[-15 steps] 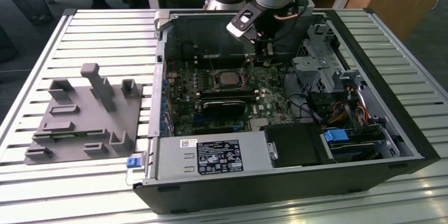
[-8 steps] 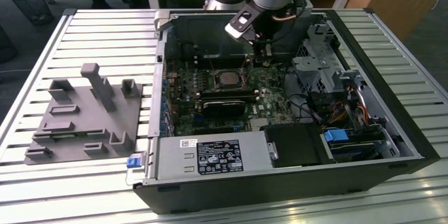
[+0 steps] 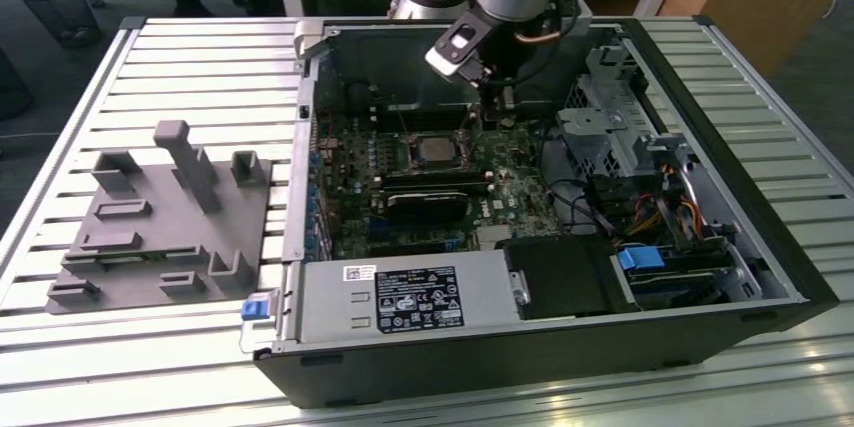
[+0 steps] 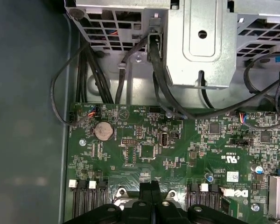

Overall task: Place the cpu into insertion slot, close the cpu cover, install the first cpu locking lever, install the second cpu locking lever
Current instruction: 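Close the cpu cover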

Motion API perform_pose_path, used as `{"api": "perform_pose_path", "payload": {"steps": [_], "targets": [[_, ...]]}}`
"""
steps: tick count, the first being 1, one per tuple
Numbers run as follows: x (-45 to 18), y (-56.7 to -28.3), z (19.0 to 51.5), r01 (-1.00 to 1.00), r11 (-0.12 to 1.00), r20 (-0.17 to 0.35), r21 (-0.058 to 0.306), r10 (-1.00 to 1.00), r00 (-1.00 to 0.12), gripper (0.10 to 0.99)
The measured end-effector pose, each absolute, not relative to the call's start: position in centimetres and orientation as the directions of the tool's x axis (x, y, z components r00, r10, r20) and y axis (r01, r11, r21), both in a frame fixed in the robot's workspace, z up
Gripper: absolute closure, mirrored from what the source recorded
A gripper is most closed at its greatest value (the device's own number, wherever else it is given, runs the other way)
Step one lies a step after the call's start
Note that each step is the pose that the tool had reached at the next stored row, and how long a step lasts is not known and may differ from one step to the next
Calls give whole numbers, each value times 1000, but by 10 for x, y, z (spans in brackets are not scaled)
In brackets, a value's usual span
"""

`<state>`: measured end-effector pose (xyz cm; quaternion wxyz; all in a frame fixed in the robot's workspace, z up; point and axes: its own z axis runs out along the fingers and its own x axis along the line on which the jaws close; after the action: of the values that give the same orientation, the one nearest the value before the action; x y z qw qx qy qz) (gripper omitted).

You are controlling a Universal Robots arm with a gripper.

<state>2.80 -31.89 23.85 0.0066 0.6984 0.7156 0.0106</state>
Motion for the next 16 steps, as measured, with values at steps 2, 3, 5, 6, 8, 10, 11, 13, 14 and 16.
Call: {"api": "perform_pose_path", "payload": {"steps": [2,3,5,6,8,10,11,13,14,16], "targets": [[27,-319,237,999,24,5,24,1000,-24,980],[27,-319,237,999,24,5,24,1000,-24,980],[26,-319,236,999,24,5,24,1000,-24,980],[26,-319,235,999,24,5,24,1000,-24,980],[25,-319,234,999,24,5,24,1000,-24,980],[25,-319,232,999,24,5,24,1000,-24,980],[25,-319,232,999,24,5,24,1000,-24,980],[24,-319,230,999,24,5,24,1000,-24,980],[24,-319,229,999,24,5,24,1000,-24,980],[23,-319,228,999,24,5,24,1000,-24,980]]}}
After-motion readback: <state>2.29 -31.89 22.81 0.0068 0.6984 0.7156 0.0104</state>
